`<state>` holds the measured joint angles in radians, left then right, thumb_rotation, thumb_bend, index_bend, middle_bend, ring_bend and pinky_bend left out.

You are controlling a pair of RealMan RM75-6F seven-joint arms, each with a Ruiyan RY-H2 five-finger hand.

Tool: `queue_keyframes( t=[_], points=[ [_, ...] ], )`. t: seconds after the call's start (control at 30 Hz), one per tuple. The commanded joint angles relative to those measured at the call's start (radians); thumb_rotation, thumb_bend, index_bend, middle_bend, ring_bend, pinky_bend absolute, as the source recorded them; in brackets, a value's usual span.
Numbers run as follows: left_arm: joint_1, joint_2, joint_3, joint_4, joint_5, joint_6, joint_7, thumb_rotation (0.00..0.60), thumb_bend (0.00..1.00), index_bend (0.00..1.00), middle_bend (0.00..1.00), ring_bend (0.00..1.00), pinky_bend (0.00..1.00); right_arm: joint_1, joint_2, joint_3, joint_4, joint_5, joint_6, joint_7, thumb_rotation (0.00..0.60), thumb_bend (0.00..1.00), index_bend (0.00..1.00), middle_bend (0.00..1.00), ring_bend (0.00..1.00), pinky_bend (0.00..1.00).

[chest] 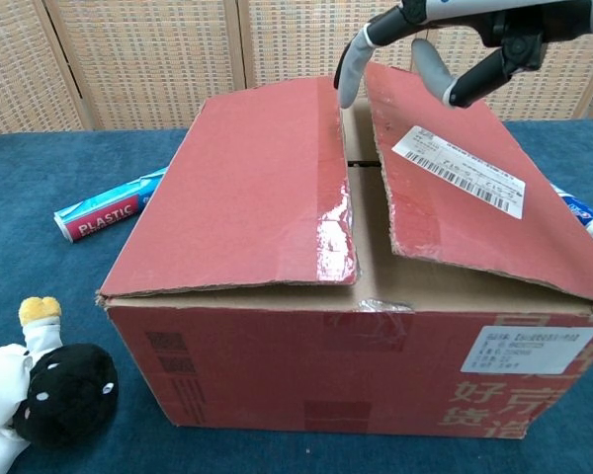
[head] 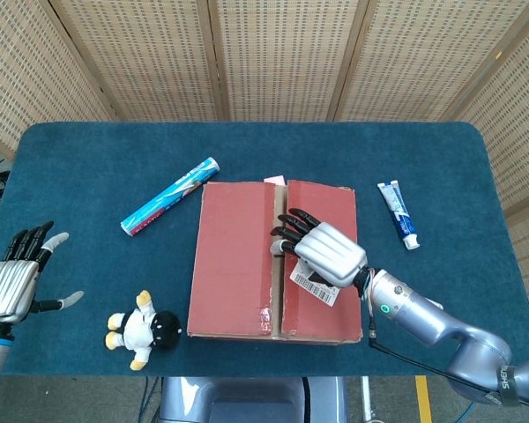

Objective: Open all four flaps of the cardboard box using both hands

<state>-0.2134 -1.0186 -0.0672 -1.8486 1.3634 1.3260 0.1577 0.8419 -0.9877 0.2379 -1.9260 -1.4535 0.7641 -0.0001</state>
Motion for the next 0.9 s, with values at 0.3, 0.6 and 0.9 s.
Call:
queue_keyframes(
  t=[0.3, 0.6, 0.9],
  points=[
    [-0.003, -0.003, 0.001, 0.011, -0.004, -0.007, -0.012, 0.425, 0.06, 0.14, 0.00, 0.00, 0.00, 0.011, -0.016, -0.018, 0.012, 0.035, -0.002, -0.047, 0.600, 1.00, 0.31, 0.19, 0.00, 0.00],
    [-0.003, -0.001, 0.002, 0.011, -0.003, -0.010, -0.021, 0.426, 0.06, 0.14, 0.00, 0.00, 0.00, 0.014, -0.021, -0.027, 0.017, 0.047, 0.006, -0.069, 0.600, 1.00, 0.38, 0.19, 0.00, 0.00],
    [-0.008, -0.001, 0.001, 0.012, -0.003, -0.015, -0.023, 0.427, 0.06, 0.14, 0.00, 0.00, 0.00, 0.010, -0.016, -0.032, 0.020, 0.051, 0.027, -0.083, 0.600, 1.00, 0.46, 0.19, 0.00, 0.00]
  ],
)
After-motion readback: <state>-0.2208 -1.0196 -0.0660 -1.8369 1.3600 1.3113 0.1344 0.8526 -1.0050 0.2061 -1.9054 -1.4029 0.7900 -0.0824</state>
